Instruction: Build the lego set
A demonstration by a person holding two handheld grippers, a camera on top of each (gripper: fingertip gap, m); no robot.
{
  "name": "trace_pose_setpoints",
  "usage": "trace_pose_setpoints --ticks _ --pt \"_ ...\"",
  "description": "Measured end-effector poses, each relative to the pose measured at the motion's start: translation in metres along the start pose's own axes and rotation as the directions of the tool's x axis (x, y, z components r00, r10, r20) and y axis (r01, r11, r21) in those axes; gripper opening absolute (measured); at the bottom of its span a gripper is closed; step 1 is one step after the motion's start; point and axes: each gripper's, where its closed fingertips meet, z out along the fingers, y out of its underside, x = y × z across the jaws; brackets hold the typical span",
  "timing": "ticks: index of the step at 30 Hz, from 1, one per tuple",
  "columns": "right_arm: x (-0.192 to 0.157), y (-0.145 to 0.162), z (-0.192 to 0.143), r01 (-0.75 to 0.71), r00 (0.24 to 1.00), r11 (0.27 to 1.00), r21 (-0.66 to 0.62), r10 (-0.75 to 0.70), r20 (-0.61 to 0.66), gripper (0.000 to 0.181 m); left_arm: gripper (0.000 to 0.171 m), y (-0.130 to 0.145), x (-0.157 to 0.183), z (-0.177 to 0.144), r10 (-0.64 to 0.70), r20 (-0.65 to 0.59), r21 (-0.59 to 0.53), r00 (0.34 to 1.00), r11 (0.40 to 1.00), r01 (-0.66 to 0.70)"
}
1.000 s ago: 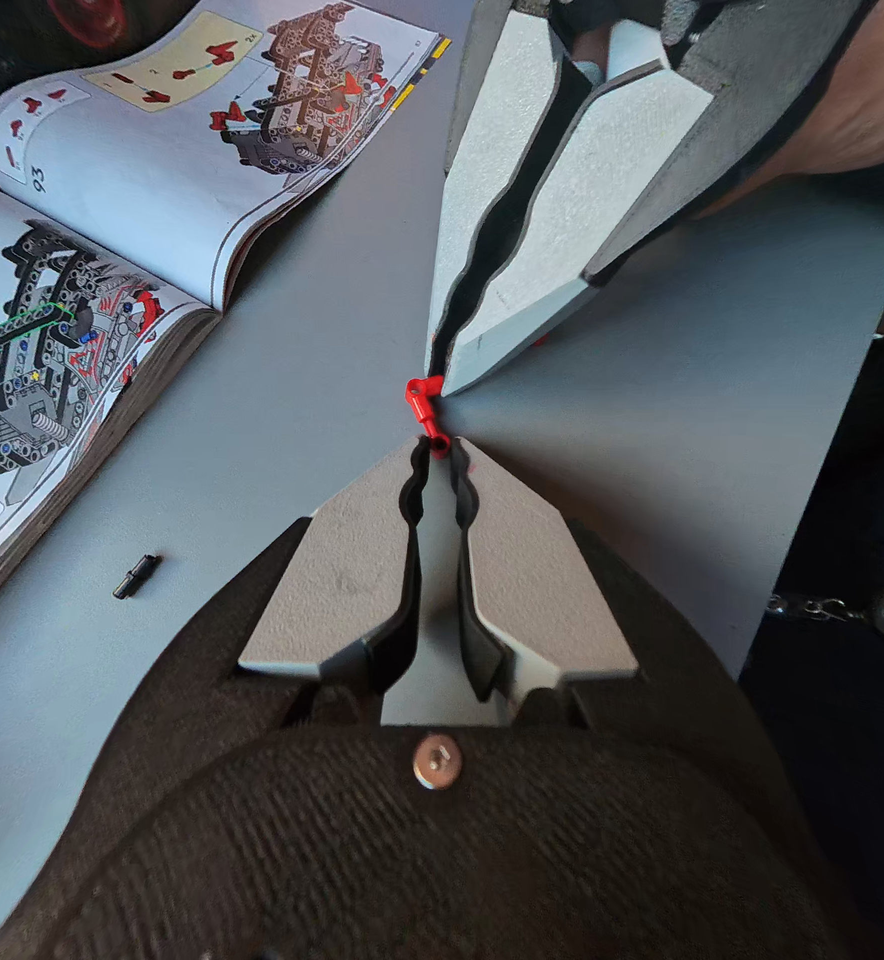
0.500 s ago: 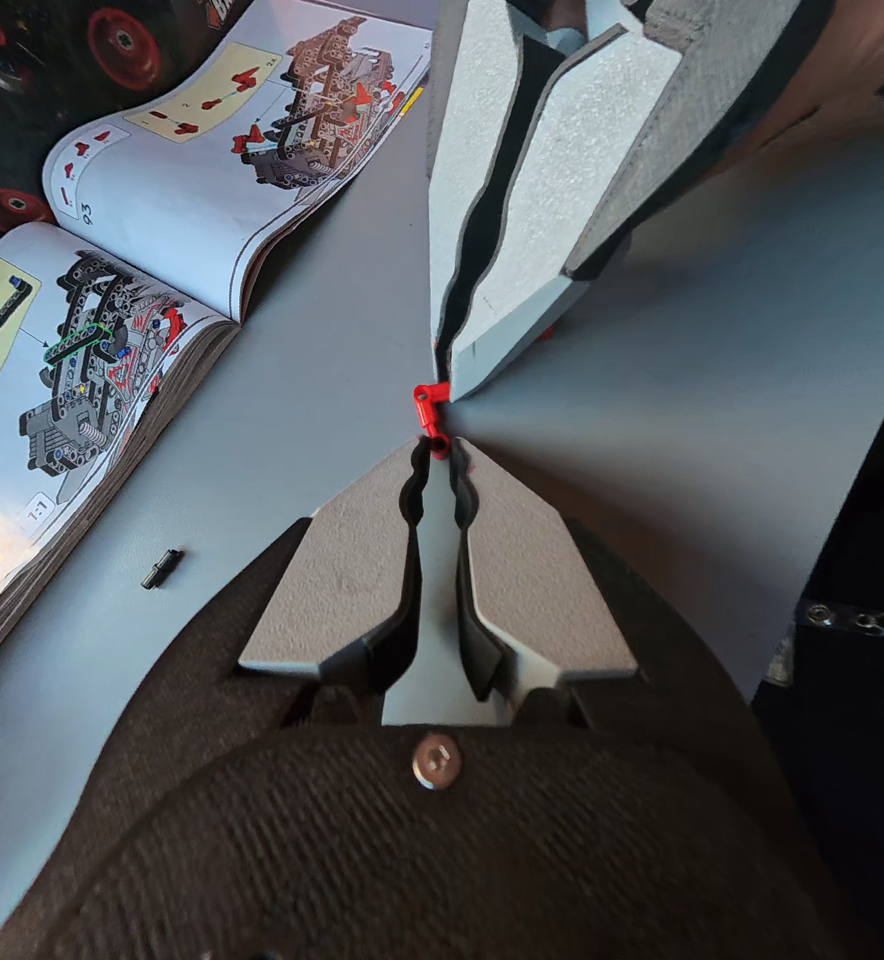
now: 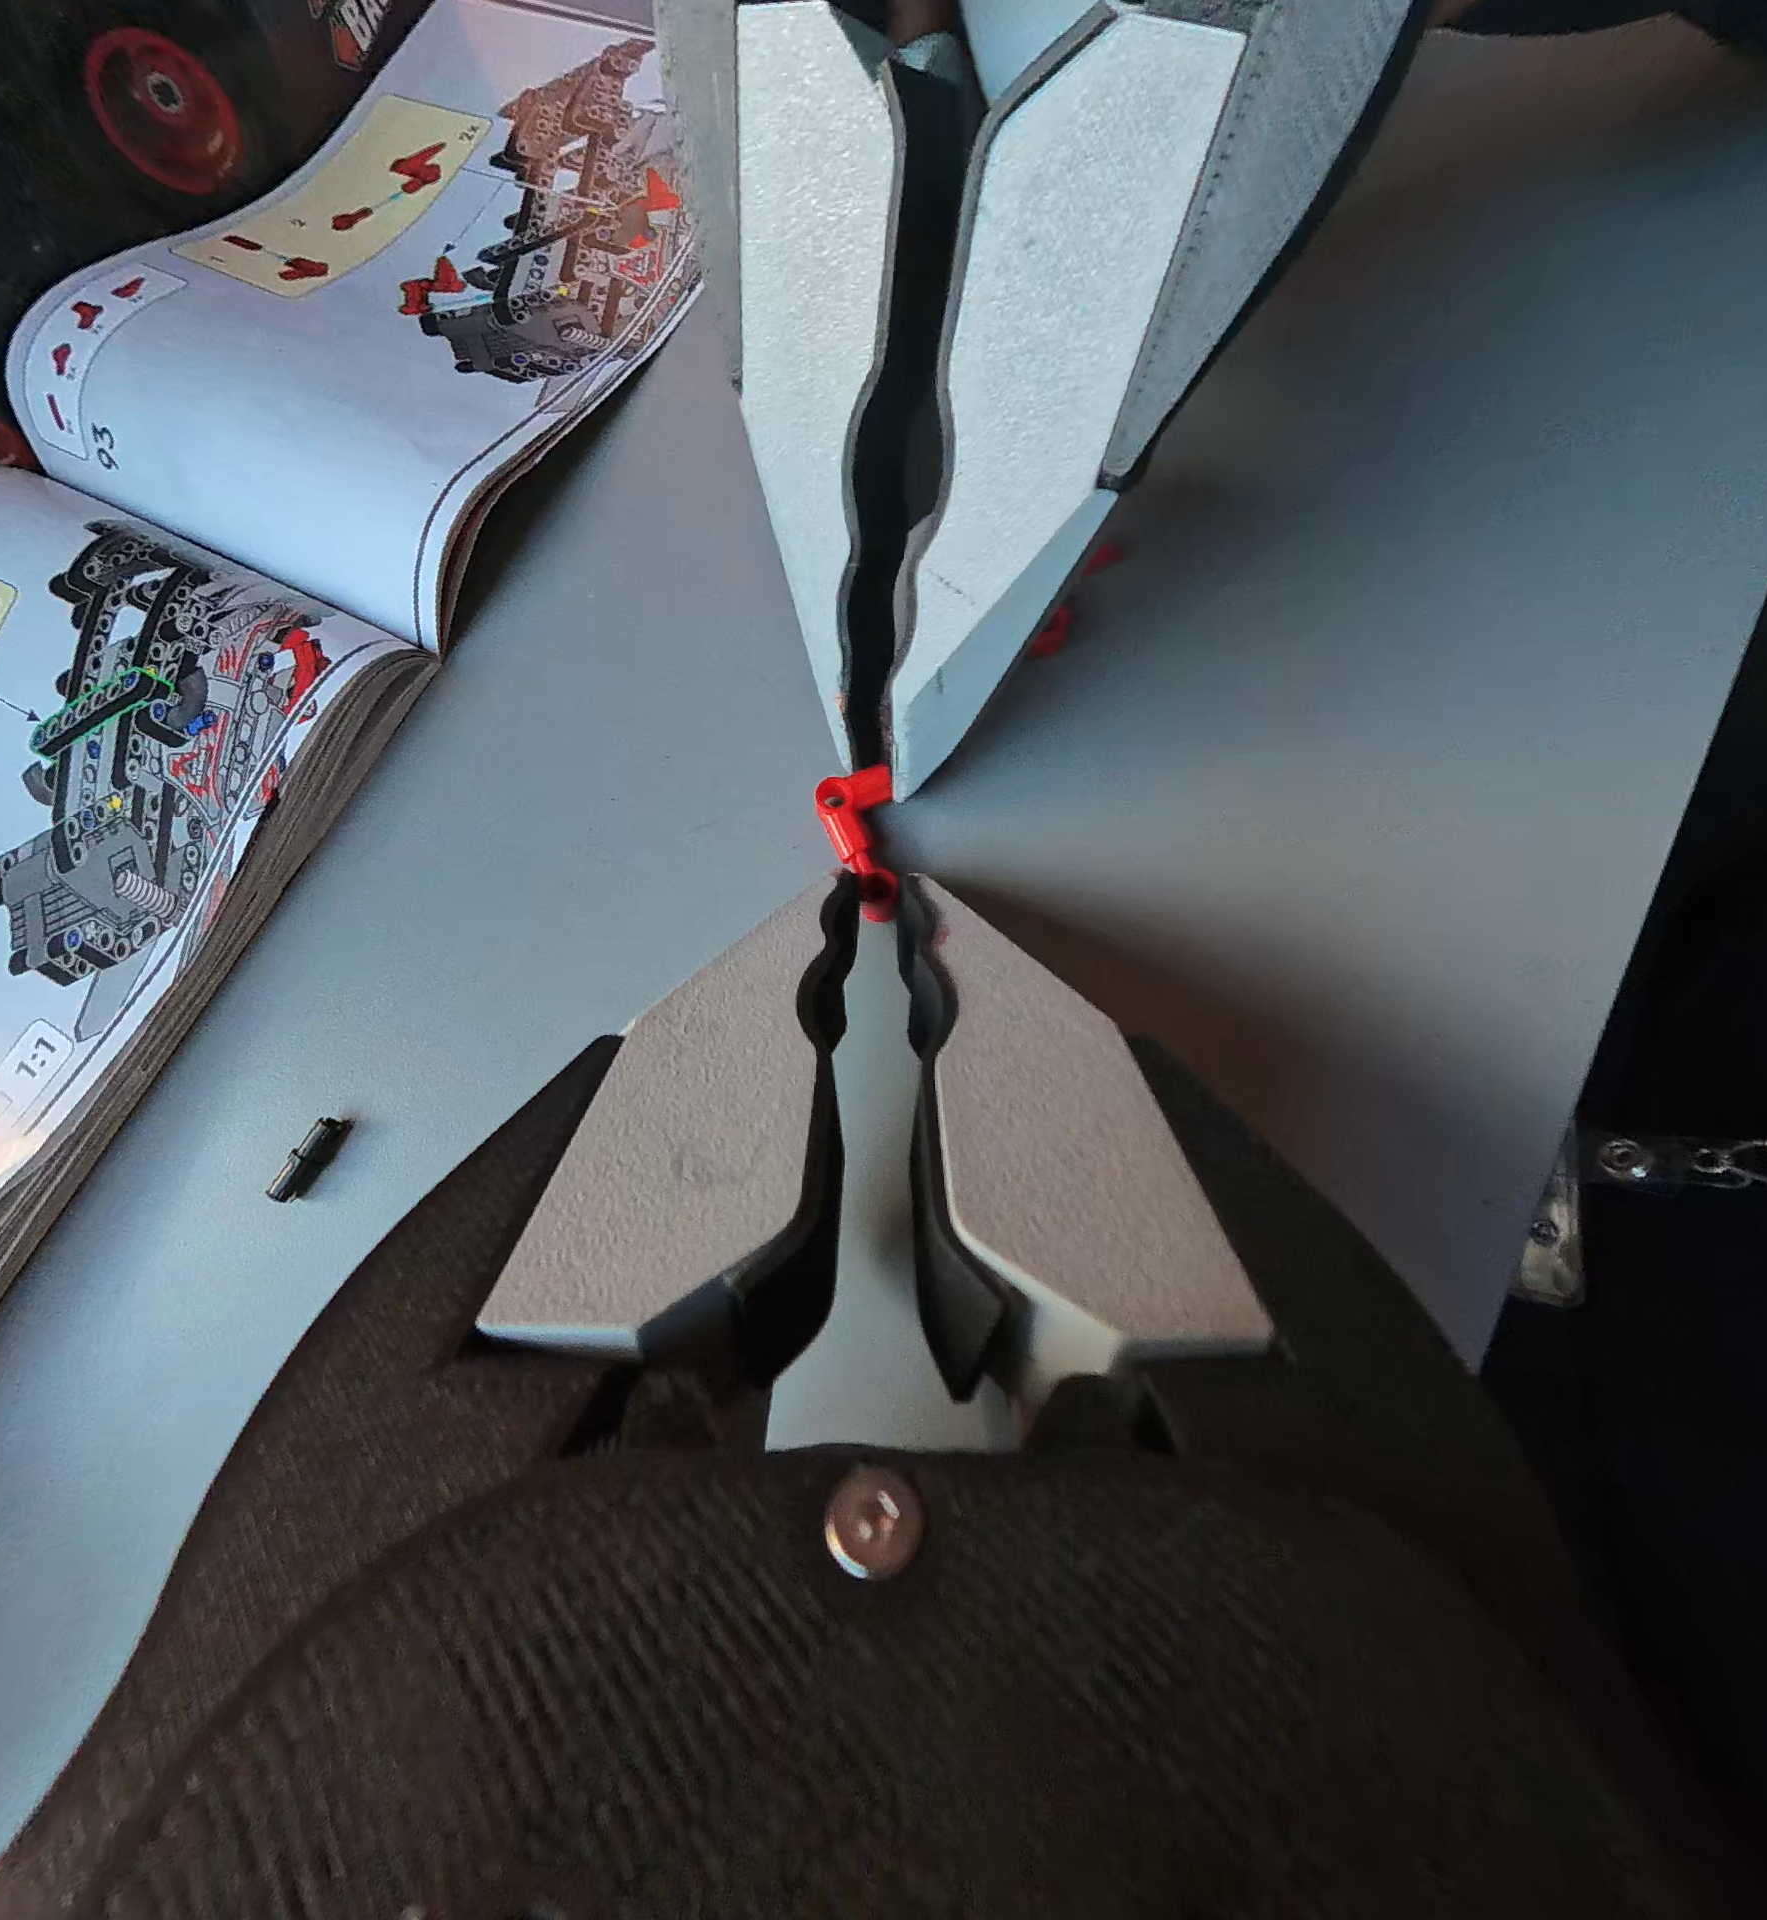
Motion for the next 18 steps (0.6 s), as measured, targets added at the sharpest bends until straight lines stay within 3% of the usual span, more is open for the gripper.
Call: trace_pose_setpoints --ticks 14,18 --pt "-0.0071 -0.0036 0.0016 0.14 0.984 0.989 0.053 -0.145 0.101 0.002 0.004 0.0007 0.0 -0.0003 0.016 -0.008 0.0 1.0 1.0 -0.016" --pt "0.0017 -0.0056 -0.0028 0.027 0.996 0.998 0.048 -0.031 0.078 0.011 0.005 -0.0006 -0.0015 0.0022 -0.032 -0.035 0.005 0.999 0.999 0.032"
